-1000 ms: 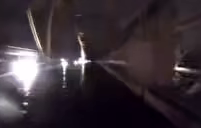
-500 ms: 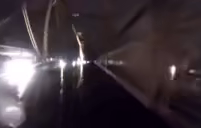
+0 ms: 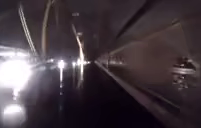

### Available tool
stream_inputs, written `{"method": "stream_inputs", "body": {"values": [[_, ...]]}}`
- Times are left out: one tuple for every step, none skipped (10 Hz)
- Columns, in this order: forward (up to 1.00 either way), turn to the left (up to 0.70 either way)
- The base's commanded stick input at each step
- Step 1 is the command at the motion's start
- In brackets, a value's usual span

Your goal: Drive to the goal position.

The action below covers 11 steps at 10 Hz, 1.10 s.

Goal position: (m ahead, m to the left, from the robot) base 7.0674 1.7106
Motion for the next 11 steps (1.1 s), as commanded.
{"method": "stream_inputs", "body": {"values": [[0.95,0.30],[0.95,0.13],[1.00,0.00],[1.00,0.00],[1.00,0.00],[1.00,0.00],[1.00,0.00],[1.00,0.00],[1.00,0.00],[1.00,0.00],[1.00,0.00]]}}
